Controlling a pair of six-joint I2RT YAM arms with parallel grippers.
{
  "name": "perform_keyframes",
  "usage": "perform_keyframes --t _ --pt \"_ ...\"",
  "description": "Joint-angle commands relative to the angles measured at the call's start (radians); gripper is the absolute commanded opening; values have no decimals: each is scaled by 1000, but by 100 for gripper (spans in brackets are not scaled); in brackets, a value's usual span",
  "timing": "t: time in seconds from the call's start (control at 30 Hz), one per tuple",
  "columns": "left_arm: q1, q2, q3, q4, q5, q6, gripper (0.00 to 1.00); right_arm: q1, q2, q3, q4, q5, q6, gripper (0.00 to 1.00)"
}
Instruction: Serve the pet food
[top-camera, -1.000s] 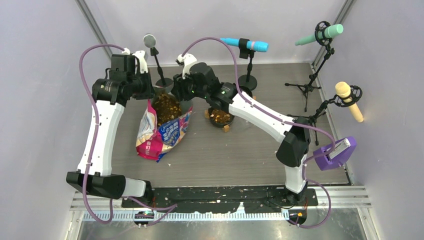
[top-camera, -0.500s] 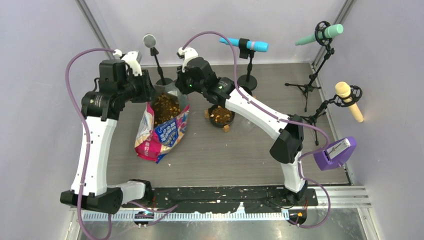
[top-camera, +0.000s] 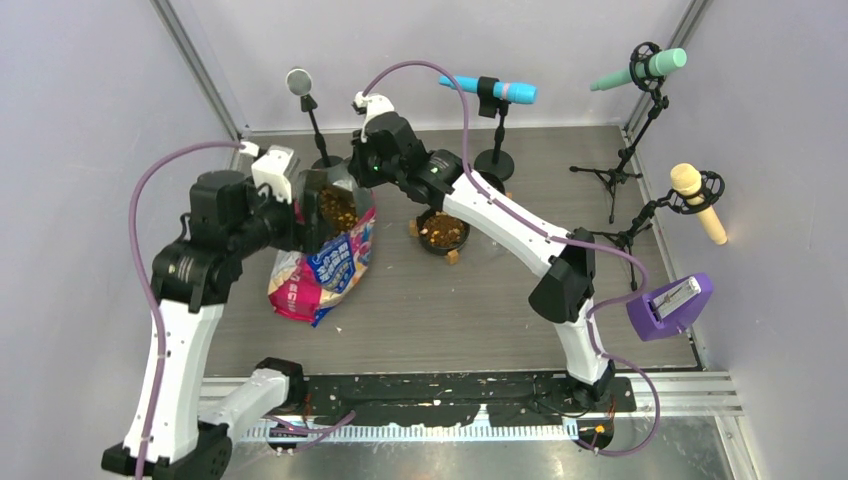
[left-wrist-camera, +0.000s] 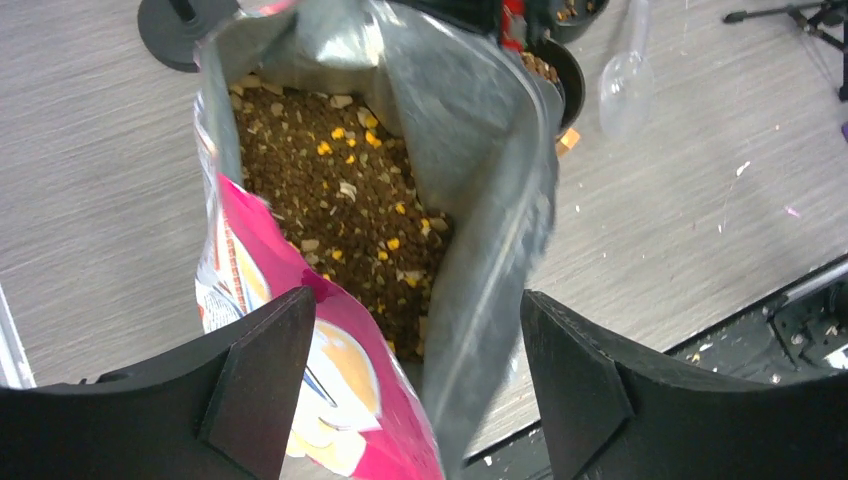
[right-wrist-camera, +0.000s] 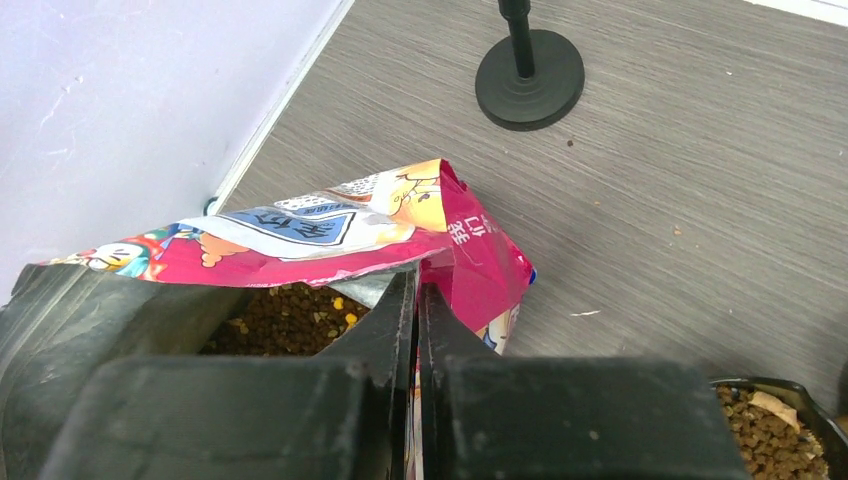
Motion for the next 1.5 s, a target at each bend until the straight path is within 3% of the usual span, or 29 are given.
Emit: perform_keyframes --t 0.0,0.17,0.3,0.53,0.8,0.97,1.03,1.1,1.17,1.47 --pt "-24 -104 -68 -3 9 63 79 -2 16 90 -62 61 71 5" --pt "-40 -238 -180 40 127 110 81 -2 42 129 -115 100 103 5" --pt "-48 -295 -268 86 127 124 81 -2 40 136 -129 137 114 5" --pt "-57 -306 -325 151 86 148 58 -1 37 140 -132 129 129 5" --pt "-63 -273 -341 187 46 178 45 1 60 141 -134 117 115 8" --pt "-65 -250 -313 158 29 197 25 1 73 148 -134 129 104 22" --pt "-65 -246 -299 148 23 209 13 1 78 157 -135 135 94 21" --pt "-65 -247 -285 144 18 217 0 1 84 173 -141 137 85 12" --pt "-65 -251 -269 143 14 229 0 0 83 185 -146 142 78 6" --pt "-65 -274 -160 145 -115 261 0 -11 -57 173 -165 263 28 5"
